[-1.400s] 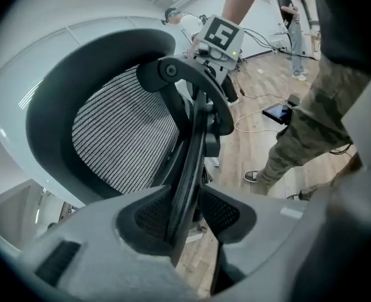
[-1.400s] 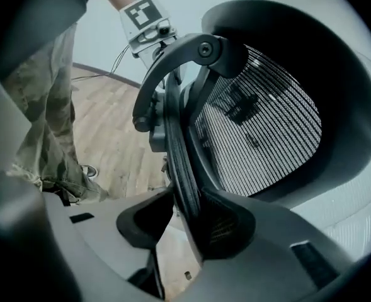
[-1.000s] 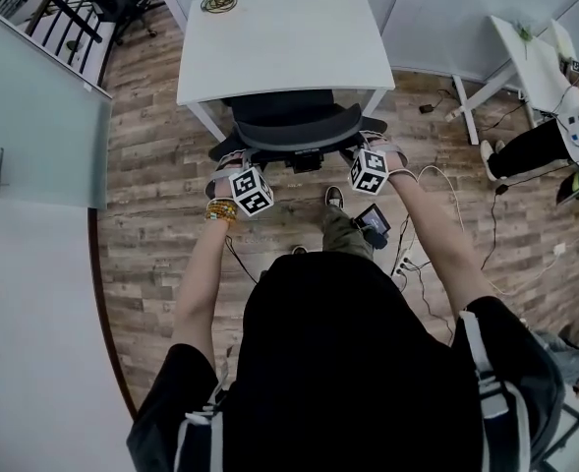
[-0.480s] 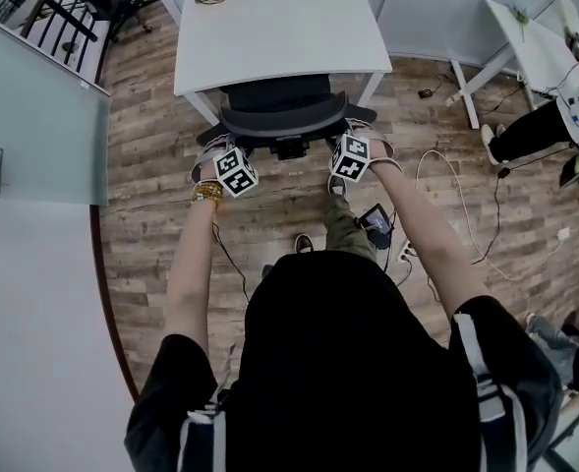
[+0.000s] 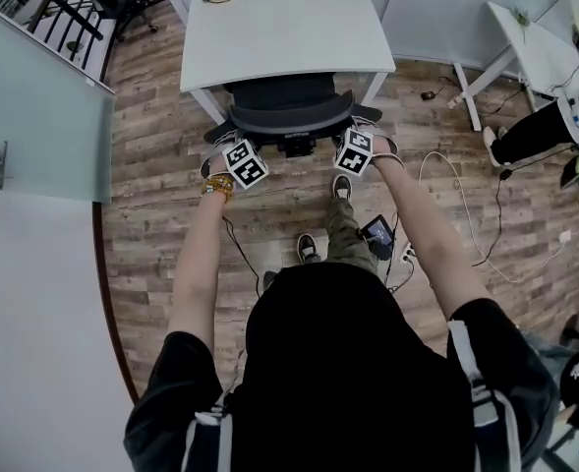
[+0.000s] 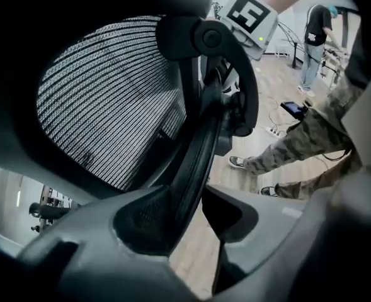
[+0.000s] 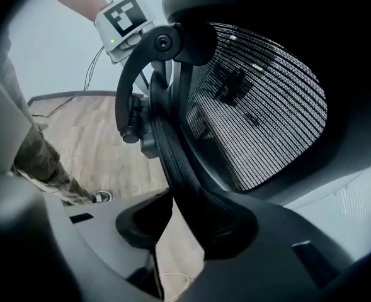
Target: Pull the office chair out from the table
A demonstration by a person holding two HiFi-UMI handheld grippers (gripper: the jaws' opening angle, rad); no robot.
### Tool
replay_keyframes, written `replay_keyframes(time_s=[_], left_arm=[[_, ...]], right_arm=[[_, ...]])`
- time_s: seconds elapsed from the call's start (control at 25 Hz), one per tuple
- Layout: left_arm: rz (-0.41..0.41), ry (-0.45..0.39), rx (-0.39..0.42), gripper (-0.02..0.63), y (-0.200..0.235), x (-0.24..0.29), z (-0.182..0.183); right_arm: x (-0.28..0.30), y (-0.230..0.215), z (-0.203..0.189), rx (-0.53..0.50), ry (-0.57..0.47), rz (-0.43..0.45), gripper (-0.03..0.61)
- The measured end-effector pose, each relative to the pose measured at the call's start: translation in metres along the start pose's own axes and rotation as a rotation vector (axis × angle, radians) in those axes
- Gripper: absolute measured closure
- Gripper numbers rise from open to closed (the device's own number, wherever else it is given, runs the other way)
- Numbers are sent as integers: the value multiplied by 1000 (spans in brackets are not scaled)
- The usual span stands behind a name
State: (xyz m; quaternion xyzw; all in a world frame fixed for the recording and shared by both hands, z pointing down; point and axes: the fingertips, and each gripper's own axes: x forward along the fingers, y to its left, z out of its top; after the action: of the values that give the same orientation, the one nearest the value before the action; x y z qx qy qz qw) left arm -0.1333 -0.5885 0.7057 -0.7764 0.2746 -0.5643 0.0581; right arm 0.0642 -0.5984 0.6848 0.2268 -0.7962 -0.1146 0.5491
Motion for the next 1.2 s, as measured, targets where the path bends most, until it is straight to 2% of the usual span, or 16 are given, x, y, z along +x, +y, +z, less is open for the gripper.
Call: replay_keyframes(time_s=[0.16,0.32,0.76,1.2], left_arm=[[-18,-11,-14,439,-10,-5,-3],[0,-35,1,439,-16,-10,-3],[-7,-37,-5,434,-38,-23,-11],[-39,43,-57,430,-55,-27,-24]], right_arm=[[-1,8,-2,4,8,1,449],[-10,16,2,8,-7,-6,449],[-17,44,-2,22,15,7,449],[-25,62,-1,28,31,7,449]])
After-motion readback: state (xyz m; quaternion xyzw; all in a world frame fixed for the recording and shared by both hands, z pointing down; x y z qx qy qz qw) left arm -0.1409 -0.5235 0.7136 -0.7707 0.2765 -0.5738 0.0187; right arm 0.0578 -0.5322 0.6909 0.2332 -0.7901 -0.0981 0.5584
